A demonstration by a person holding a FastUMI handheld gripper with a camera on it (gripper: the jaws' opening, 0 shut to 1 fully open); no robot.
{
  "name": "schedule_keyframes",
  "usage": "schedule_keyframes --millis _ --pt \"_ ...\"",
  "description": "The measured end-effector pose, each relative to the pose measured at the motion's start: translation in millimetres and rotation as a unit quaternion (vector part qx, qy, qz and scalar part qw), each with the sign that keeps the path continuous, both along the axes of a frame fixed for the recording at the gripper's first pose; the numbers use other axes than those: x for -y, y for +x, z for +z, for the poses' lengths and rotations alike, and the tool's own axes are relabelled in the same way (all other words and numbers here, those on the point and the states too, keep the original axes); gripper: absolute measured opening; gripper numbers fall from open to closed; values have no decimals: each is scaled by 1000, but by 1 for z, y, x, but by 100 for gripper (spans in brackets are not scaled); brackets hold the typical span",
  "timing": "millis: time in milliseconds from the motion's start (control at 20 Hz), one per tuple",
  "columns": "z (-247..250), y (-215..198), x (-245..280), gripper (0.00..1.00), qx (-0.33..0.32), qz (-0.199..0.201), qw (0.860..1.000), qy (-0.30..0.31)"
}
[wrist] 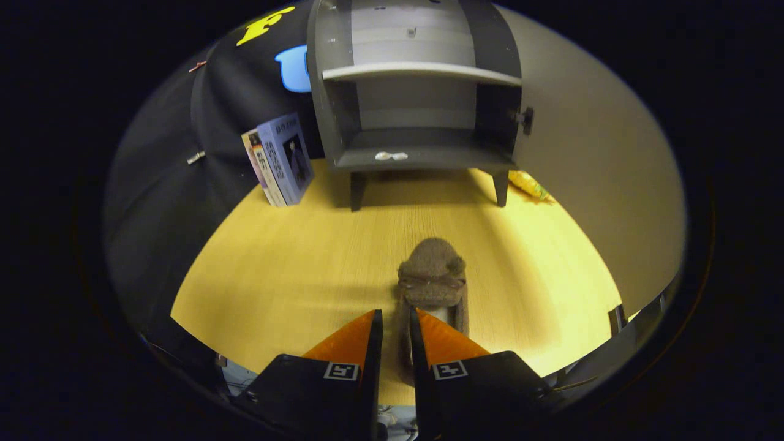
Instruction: Open the shoe cabinet door, grab the shoes and put them into the shoe cabinet, then close the shoe cabinet door.
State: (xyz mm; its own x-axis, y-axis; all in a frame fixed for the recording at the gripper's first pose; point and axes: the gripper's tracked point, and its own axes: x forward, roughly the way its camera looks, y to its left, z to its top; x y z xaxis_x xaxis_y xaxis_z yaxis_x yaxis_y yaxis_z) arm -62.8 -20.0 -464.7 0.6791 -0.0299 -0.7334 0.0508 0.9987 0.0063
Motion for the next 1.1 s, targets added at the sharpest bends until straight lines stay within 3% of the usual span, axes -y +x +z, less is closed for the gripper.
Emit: schedule_keyframes --millis 300,800,1100 --pt "-54 13 3 29 -40 -9 999 -2" --pt "-74 63 13 29 -21 -14 1000 -13" --pt "-78 78 20 24 -18 -16 999 -22"
